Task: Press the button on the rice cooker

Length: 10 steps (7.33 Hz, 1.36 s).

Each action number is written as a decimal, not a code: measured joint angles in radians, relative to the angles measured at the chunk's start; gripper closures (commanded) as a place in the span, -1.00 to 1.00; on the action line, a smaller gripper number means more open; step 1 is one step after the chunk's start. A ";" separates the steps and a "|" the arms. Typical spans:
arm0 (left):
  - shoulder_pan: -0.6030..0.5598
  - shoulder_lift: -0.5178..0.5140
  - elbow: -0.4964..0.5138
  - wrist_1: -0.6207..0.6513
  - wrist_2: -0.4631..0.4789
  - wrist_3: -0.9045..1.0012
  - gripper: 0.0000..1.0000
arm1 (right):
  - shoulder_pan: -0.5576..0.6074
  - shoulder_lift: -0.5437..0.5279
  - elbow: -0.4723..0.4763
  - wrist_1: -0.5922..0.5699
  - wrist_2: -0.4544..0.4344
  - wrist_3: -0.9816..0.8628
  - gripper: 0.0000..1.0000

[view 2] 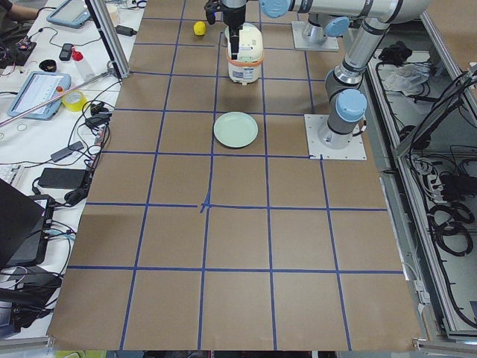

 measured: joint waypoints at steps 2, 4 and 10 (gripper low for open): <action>0.000 0.000 0.000 0.000 0.000 0.000 -1.00 | -0.064 -0.003 -0.085 0.018 -0.014 -0.031 -1.00; 0.000 0.000 0.000 0.000 0.000 0.001 -1.00 | -0.165 -0.003 -0.181 0.096 0.011 -0.097 -1.00; 0.000 0.000 0.000 0.000 0.000 0.001 -1.00 | -0.339 -0.017 -0.280 0.184 0.075 -0.273 -1.00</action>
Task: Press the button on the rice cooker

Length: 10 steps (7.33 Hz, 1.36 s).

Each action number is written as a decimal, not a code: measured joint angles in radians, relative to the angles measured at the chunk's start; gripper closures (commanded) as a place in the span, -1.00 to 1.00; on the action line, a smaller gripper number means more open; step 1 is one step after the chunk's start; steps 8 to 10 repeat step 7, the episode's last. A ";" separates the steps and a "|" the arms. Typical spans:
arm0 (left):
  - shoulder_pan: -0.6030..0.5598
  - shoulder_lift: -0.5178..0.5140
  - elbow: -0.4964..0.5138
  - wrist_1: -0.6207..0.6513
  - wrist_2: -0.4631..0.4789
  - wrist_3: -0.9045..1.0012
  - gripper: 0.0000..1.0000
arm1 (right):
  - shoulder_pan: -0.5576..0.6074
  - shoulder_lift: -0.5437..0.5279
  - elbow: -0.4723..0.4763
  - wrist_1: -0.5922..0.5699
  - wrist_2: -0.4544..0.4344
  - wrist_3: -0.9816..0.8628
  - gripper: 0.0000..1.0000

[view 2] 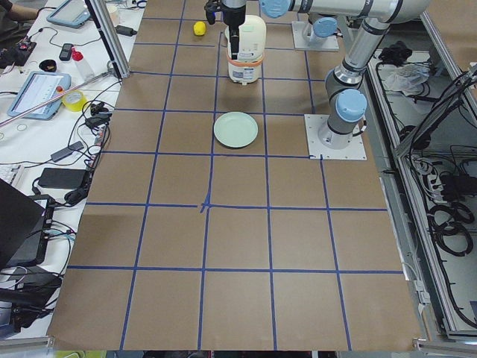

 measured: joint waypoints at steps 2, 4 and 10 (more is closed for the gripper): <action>0.000 0.000 0.000 0.000 0.000 0.000 -1.00 | 0.001 -0.008 0.007 -0.004 -0.035 0.002 -1.00; 0.000 0.000 0.000 0.000 0.000 -0.001 -1.00 | 0.002 -0.009 0.013 -0.012 -0.038 0.010 -1.00; 0.000 0.000 0.000 0.000 0.000 0.000 -1.00 | 0.003 -0.009 0.016 -0.014 -0.038 0.011 -1.00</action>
